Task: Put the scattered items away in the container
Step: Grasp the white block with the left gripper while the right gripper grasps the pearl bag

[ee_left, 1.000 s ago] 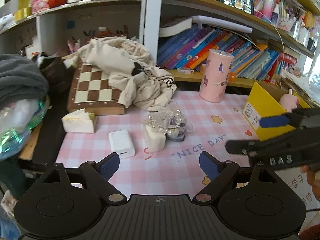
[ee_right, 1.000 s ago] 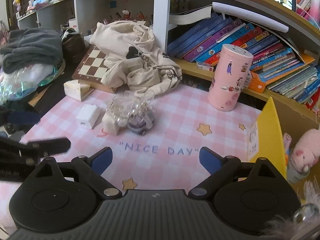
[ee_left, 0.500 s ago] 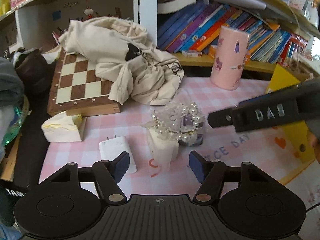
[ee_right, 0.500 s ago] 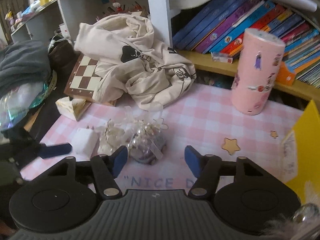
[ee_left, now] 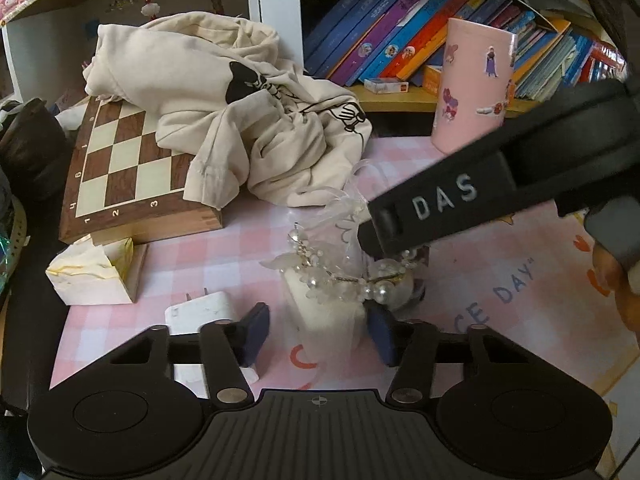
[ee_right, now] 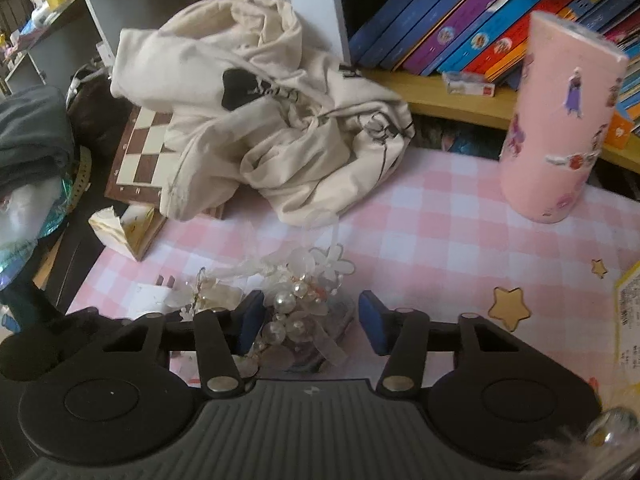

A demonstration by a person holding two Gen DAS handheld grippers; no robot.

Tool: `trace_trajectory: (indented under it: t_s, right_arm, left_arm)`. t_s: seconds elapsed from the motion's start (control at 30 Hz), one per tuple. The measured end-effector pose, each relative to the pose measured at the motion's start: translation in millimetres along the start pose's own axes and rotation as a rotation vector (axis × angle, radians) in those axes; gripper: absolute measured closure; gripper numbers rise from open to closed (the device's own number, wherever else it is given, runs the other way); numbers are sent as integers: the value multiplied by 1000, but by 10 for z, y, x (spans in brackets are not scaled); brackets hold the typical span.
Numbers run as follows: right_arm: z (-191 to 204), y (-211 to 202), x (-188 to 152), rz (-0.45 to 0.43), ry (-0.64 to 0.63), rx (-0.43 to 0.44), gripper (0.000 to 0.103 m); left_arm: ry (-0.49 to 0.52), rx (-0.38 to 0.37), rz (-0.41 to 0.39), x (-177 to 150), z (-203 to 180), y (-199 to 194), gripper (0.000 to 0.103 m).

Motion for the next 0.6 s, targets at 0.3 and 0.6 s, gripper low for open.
trace_trajectory:
  t_s: [0.3, 0.6]
  right_arm:
    - [10, -96, -74, -3, -2, 37, 78]
    - [-7, -534, -294, -29, 8, 24, 78]
  left_arm:
    - [10, -52, -6, -59, -9, -184, 78]
    - [-16, -91, 25, -299, -12, -585, 78]
Point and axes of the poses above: each gripper's, at about its wrist camera, not at the fingertips, and y roughly the way its jaws point, z to its left, x to its top, the point moved 1 cm from there along y, roughly the way its jaws point, and after that the axes turned 7 degrees about -y, right-handed, at the moved point
